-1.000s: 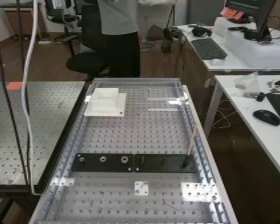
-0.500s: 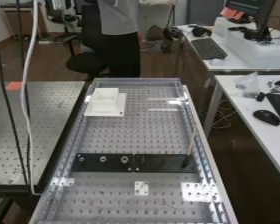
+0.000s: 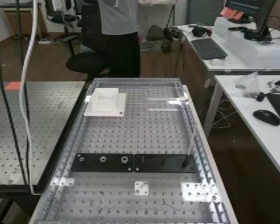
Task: Grab the chopstick and place it in the clear container
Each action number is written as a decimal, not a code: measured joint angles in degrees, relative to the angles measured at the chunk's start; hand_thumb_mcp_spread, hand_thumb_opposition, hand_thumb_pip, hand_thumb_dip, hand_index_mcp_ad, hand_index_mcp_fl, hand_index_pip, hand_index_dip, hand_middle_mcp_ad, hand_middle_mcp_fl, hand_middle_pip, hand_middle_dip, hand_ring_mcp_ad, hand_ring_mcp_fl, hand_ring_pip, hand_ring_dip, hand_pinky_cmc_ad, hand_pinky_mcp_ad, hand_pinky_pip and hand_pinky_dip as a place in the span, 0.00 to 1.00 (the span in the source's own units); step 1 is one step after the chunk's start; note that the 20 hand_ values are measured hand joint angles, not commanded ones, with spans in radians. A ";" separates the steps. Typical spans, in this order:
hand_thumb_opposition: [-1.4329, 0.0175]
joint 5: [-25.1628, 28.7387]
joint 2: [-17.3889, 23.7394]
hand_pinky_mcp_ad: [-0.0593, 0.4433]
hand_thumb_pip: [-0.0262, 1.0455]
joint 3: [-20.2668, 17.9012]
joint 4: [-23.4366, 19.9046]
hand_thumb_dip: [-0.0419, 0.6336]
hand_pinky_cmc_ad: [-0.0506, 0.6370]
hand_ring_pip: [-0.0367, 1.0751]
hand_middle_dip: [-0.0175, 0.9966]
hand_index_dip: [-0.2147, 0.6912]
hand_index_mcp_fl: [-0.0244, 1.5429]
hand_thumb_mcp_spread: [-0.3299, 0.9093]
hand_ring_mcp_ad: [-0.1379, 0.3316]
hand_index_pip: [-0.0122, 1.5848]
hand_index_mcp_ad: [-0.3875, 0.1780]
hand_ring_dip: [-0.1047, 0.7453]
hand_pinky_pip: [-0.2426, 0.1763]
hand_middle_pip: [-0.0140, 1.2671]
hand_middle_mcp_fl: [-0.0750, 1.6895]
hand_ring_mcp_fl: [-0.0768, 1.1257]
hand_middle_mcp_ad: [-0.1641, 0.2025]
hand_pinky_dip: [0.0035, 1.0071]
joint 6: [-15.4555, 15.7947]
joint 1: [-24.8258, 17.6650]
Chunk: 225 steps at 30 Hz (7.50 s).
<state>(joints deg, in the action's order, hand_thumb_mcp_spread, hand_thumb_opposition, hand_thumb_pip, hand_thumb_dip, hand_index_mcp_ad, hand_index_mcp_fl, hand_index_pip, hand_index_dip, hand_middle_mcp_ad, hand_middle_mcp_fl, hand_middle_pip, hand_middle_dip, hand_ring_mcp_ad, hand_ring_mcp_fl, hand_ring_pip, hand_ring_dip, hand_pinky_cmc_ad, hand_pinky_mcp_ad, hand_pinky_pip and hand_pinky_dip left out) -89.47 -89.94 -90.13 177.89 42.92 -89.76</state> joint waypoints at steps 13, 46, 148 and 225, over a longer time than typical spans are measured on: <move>0.52 0.00 0.01 0.83 0.26 -0.34 -0.75 0.14 0.77 0.12 0.14 0.43 0.18 0.50 0.70 0.04 0.64 0.17 0.59 0.12 0.08 0.08 0.71 0.13 -0.71 -0.02; 0.45 7.92 -11.74 0.83 0.56 -8.23 -23.86 0.42 0.76 0.13 0.45 0.71 0.35 0.53 0.70 0.04 0.64 0.26 0.47 0.12 0.32 0.09 0.73 0.15 -40.52 7.13; 0.41 7.13 -38.58 0.74 0.53 0.49 -39.61 0.63 0.63 0.13 0.81 0.66 0.39 0.65 0.54 0.36 0.52 0.46 0.39 0.10 0.47 0.24 0.71 0.15 -66.98 11.00; 0.32 11.80 -41.71 0.75 0.36 1.24 -39.25 0.57 0.61 0.14 0.81 0.65 0.62 0.89 0.44 0.45 0.21 0.63 0.53 0.16 0.71 0.49 0.61 0.15 -63.96 9.87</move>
<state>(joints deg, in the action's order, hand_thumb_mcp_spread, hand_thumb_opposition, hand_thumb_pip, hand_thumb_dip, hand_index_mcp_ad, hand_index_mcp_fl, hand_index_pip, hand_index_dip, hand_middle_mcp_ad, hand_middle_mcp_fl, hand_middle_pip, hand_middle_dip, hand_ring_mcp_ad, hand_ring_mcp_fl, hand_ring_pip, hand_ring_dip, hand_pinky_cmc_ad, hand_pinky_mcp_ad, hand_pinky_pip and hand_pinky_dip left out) -77.67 -131.65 -88.89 138.63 -21.04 -79.89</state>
